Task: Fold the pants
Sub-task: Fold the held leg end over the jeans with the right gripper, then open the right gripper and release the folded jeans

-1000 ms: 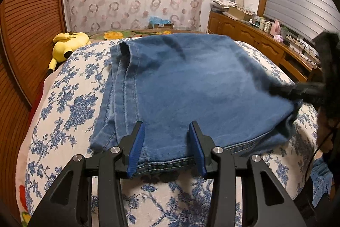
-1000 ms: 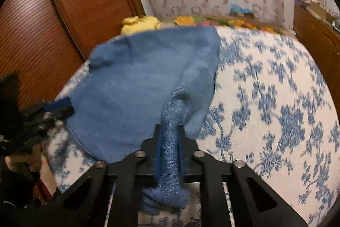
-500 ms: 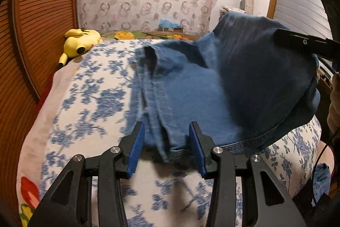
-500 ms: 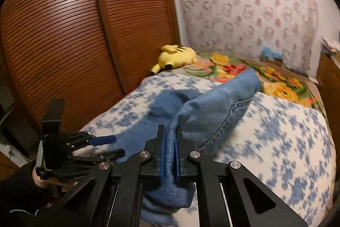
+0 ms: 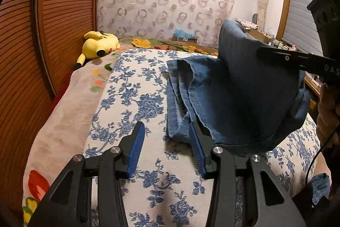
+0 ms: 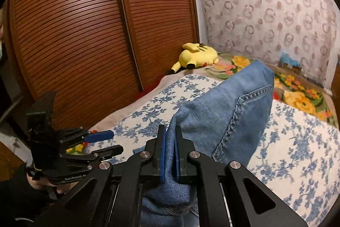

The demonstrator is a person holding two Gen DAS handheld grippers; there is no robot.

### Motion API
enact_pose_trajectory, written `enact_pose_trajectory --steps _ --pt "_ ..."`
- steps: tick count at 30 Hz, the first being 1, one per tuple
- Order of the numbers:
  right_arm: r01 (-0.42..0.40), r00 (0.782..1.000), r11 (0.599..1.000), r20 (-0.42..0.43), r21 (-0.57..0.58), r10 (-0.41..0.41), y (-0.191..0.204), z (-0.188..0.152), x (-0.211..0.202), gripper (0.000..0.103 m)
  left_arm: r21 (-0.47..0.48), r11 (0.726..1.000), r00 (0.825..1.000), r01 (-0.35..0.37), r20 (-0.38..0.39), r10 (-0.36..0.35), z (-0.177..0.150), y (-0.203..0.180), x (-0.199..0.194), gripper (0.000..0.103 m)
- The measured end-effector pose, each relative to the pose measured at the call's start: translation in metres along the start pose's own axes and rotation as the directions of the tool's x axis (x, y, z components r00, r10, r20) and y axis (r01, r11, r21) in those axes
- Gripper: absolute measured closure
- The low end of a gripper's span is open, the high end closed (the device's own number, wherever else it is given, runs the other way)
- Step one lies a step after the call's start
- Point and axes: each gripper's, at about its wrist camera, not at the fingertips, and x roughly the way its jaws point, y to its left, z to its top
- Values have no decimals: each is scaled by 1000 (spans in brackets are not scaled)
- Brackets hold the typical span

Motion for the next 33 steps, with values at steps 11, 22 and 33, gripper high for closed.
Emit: enact_pose_trajectory --steps 11,22,33 --pt "-102 986 995 -128 13 103 16 -12 74 96 -31 999 1000 -30 2 31 -5 19 -6 59" --pt "-114 975 992 -185 53 122 5 -3 102 81 -50 998 999 -44 4 44 -6 31 -7 59" --pt "56 994 998 -97 2 -56 -28 10 50 53 -5 1000 999 26 42 -26 21 -2 -13 59"
